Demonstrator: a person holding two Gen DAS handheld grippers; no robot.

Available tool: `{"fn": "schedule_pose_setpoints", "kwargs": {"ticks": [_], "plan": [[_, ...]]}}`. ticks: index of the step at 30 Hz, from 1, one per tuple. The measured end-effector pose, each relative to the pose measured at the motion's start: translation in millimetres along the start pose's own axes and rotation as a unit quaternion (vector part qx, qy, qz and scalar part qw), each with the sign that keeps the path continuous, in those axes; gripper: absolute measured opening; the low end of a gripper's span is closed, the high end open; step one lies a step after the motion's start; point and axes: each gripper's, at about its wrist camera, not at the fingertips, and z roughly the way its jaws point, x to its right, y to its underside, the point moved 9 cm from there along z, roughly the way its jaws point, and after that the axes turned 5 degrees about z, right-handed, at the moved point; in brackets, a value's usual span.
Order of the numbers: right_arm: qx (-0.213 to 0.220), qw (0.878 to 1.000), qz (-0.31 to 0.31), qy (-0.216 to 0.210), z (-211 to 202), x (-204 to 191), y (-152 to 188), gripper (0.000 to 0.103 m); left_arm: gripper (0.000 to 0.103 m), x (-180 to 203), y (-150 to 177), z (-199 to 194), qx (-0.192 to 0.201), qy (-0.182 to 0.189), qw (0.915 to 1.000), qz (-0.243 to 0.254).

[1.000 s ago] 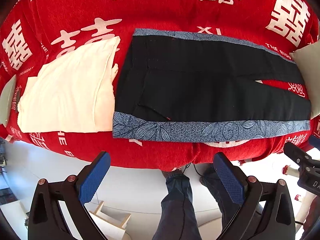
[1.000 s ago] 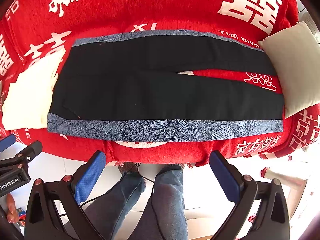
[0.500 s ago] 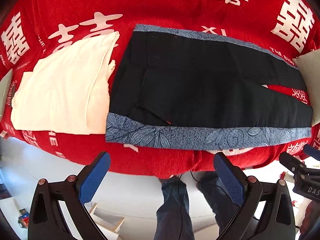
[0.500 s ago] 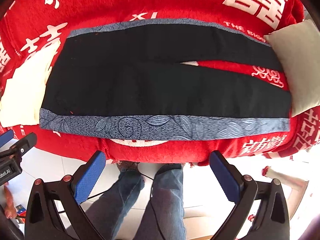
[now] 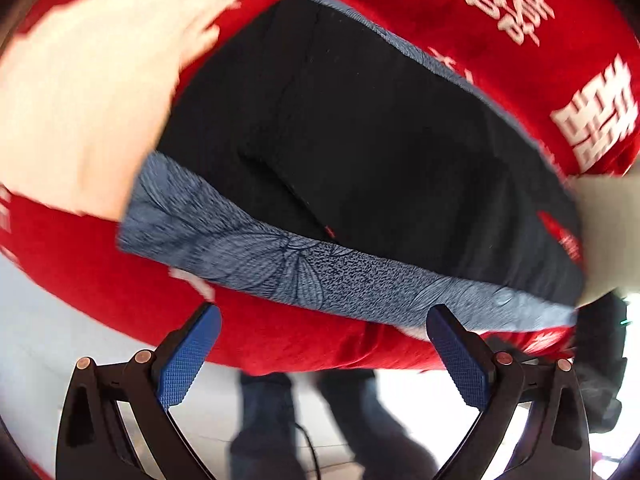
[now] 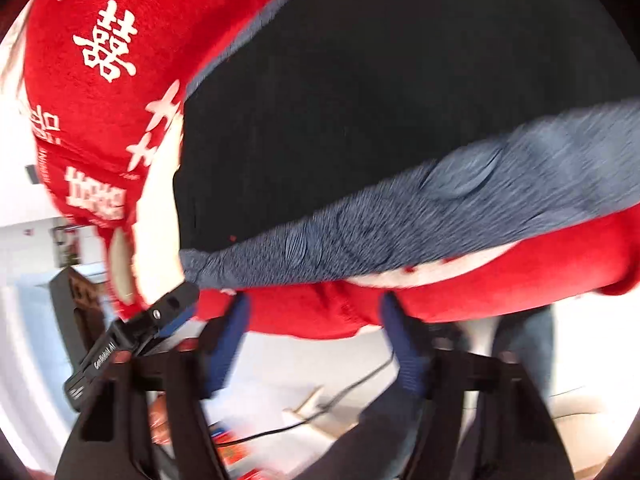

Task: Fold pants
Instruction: 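Grasp the cuff edge with the left gripper while the right gripper grasps the other cuff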

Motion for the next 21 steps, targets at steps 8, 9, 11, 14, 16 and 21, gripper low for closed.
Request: {"fn": "schedule_pose_setpoints", "kwargs": {"ticks": [8,9,11,14,16,21], "plan": [[0.012,0.994,0.048,-0.099,33.6,23.3,-10.7,0.056,0.103,-11.8,12.6,25.6,0.001,0.063,0.9974,-0.035],[0.014,0.992,0.052,-0.118,34.3,20.5,-13.2,0.056,0.103,-10.2,14.4,27.9,-0.001,0.068,0.9971,-0.034],[0.025,0.988,0.057,-0.144,30.7,12.4,-21.1,0.056,0.103,-8.5,16.5,33.1,-0.006,0.076,0.9965,-0.033],[0.045,0.977,0.064,-0.2,14.2,-7.2,-35.0,0.056,0.103,-2.5,14.8,35.5,-0.012,0.099,0.9941,-0.043],[0.05,0.973,0.051,-0.219,1.3,-25.3,-41.2,0.056,0.103,1.7,10.4,35.3,-0.011,0.116,0.9918,-0.053],[0.052,0.964,0.035,-0.258,-23.7,-50.8,-51.0,0.056,0.103,7.3,-13.0,28.7,0.004,0.163,0.9808,-0.106]]}}
